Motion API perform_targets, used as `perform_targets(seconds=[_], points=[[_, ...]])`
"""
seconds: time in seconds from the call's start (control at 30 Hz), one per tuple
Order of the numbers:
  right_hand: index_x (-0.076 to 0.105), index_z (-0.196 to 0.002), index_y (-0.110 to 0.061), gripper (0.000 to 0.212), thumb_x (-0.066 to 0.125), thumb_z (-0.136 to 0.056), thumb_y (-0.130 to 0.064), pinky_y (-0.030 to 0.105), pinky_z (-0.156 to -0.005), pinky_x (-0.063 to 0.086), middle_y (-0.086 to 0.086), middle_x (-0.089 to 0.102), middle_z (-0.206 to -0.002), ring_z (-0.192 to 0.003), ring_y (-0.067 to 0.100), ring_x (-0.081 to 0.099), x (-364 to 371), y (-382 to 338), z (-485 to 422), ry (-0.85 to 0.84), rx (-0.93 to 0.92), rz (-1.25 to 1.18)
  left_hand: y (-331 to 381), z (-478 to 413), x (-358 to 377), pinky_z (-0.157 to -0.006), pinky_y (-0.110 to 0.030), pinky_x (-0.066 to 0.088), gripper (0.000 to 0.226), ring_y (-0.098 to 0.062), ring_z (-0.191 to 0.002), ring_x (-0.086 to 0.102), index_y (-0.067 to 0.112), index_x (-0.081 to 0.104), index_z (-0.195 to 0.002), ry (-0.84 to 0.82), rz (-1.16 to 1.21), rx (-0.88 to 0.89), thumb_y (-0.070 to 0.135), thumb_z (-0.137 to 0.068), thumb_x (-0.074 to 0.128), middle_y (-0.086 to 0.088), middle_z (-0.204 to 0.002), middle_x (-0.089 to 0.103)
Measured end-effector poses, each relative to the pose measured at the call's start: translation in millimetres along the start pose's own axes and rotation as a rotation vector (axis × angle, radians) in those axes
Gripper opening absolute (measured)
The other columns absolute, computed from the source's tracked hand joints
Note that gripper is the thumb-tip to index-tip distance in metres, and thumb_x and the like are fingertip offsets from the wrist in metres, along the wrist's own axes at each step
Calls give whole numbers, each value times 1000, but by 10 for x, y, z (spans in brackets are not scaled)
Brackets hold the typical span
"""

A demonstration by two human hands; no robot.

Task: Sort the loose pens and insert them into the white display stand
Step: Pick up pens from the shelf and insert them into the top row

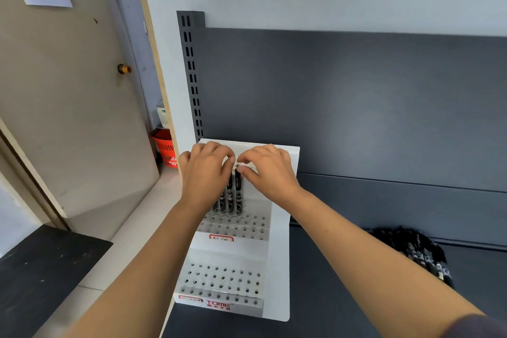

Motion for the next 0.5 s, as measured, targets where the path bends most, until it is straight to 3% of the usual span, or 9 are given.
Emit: perform_targets(seconds=[0.13,0.23,0.37,0.5], points=[[66,-106,-22,21,50,-95,-32,34,-91,35,-5,62,-109,-107,19,51,-168,261,186,174,59,-2,368,-31,0,-86,-35,26,11,-22,-104,50,24,64,-94,56,22,112,24,-90,54,5,-104,63],[65,-105,-19,18,52,-95,-27,33,-84,44,-2,62,-107,-101,20,52,-314,595,383,190,114,-1,765,-46,99,-84,-33,26,9,-22,-100,52,23,64,-94,58,33,229,22,-89,55,6,-100,64],[64,-109,-18,20,53,-95,-26,32,-83,45,-1,61,-108,-100,21,51,-537,1168,737,114,166,6,1382,12,409,-77,-30,30,9,-22,-91,53,21,63,-93,-14,63,355,21,-90,54,4,-95,64],[62,-114,-20,23,51,-95,-28,32,-82,45,-1,62,-105,-102,22,52,-716,1854,1196,-85,266,22,1988,210,920,-74,-29,31,15,-19,-93,51,24,59,-101,-185,87,403,27,-93,47,6,-98,61]])
Point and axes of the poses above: each hand's wrist, its own z-axis away from the middle knuckle, its own x-axis out of the palm, y = z × x, the point moved 2 cm from there along -z, towards the middle knuckle
